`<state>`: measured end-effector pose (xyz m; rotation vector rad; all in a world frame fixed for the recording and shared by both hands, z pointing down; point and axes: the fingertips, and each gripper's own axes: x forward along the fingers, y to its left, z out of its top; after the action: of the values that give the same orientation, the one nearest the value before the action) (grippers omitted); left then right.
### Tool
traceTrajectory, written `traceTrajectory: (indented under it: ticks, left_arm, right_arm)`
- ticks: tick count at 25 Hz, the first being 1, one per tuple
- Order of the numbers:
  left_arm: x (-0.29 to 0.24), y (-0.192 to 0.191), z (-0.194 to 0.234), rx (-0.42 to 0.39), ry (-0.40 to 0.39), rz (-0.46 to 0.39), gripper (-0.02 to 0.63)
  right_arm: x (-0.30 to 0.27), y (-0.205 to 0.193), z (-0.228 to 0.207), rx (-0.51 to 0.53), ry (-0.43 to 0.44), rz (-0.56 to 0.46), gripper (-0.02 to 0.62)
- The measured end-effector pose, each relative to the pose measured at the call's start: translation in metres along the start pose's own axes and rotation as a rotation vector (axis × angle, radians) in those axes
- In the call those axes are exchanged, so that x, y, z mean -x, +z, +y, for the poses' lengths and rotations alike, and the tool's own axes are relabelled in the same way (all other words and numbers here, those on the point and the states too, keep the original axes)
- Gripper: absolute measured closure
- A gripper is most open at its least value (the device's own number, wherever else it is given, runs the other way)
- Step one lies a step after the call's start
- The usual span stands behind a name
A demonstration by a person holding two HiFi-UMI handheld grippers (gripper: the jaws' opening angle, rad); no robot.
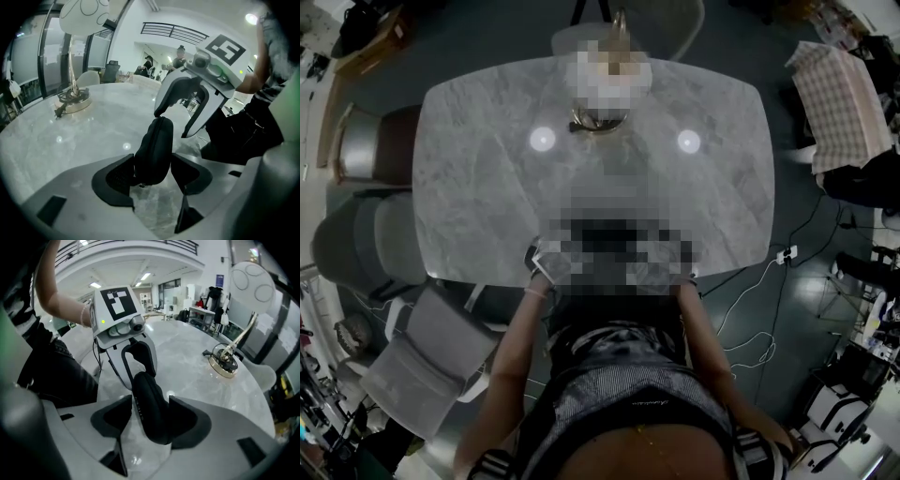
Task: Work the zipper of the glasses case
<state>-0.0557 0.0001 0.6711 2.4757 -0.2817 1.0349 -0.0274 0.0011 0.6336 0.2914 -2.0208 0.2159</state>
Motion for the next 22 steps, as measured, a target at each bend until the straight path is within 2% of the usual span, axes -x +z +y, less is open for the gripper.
traceTrajectory:
  ticks: [4,8,11,15,22]
  left_arm:
    - [0.0,-0.001,-0.004,-0.042,0.041,0.003,0.357]
    - [-0.003,-0.001,-0.004,-0.057,0.062,0.0,0.358]
    - [-0.003,-0.002,-0.006,-0.084,0.079,0.012,0.357]
    - [-0.003,-0.002,-0.007,-0.096,0.098,0.002,0.359]
    - [-0.002,-0.005,-0.007,-0.072,0.107,-0.032,0.357]
  right_arm:
    - [-0.011,0.003,-0.002,0.165,0.01,0.07,0.302]
    - [-0.033,-0.003,0.003,0.311,0.071,0.172,0.296]
    - [-0.047,-0.007,0.01,0.382,0.111,0.226,0.293]
    - [-0.056,-0.008,0.014,0.403,0.139,0.262,0.282]
    - [-0.063,-0.011,0.015,0.386,0.153,0.246,0.281]
